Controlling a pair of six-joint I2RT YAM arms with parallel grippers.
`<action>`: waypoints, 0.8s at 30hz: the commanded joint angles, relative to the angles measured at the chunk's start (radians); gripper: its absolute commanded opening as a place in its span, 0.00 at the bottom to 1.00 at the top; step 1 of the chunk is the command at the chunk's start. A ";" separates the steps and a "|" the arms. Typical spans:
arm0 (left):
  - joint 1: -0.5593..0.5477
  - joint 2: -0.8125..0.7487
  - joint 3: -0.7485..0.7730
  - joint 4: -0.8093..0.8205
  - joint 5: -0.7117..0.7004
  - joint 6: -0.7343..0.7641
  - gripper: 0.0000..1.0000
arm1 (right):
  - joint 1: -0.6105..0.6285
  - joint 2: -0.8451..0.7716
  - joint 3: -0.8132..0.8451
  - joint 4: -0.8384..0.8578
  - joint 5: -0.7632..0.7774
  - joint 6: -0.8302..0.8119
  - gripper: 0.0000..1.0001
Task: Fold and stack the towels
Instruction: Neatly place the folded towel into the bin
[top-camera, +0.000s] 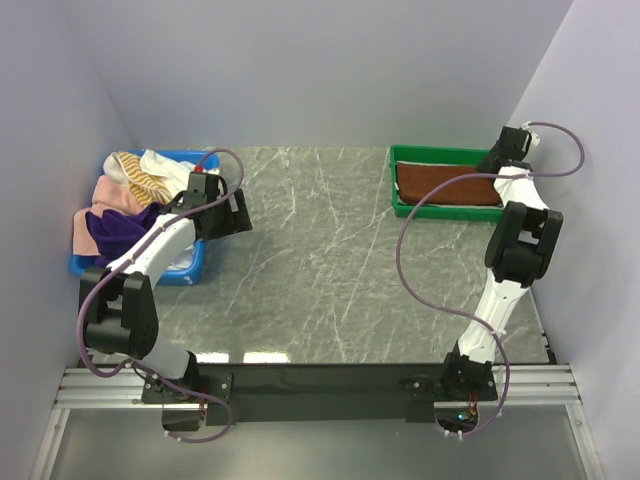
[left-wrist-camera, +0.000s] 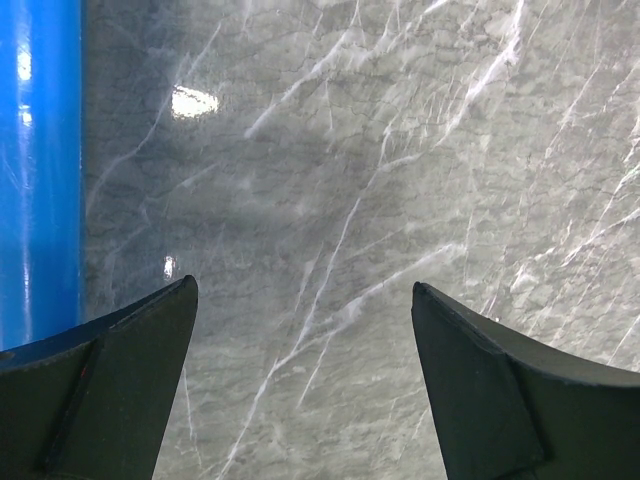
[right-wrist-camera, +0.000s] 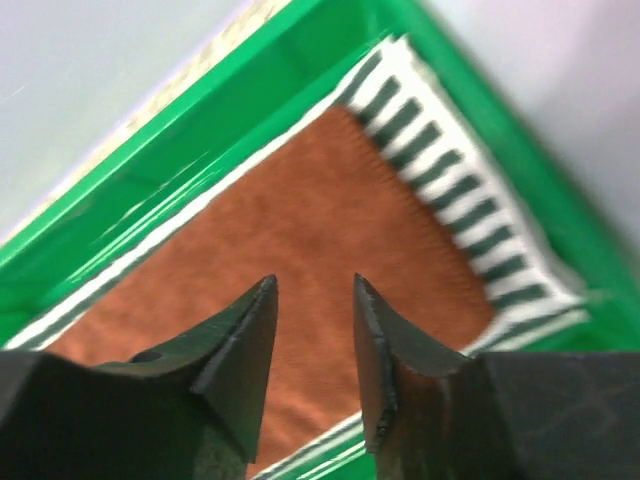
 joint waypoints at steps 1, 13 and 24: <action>0.005 -0.026 -0.013 0.032 -0.020 0.033 0.93 | -0.016 0.052 0.038 0.013 -0.098 0.120 0.40; -0.002 -0.089 -0.021 0.049 -0.026 0.027 0.94 | -0.076 0.015 -0.052 -0.057 -0.073 0.200 0.42; 0.027 -0.235 0.014 0.014 -0.296 -0.041 0.99 | 0.079 -0.426 -0.245 -0.020 -0.161 0.067 0.70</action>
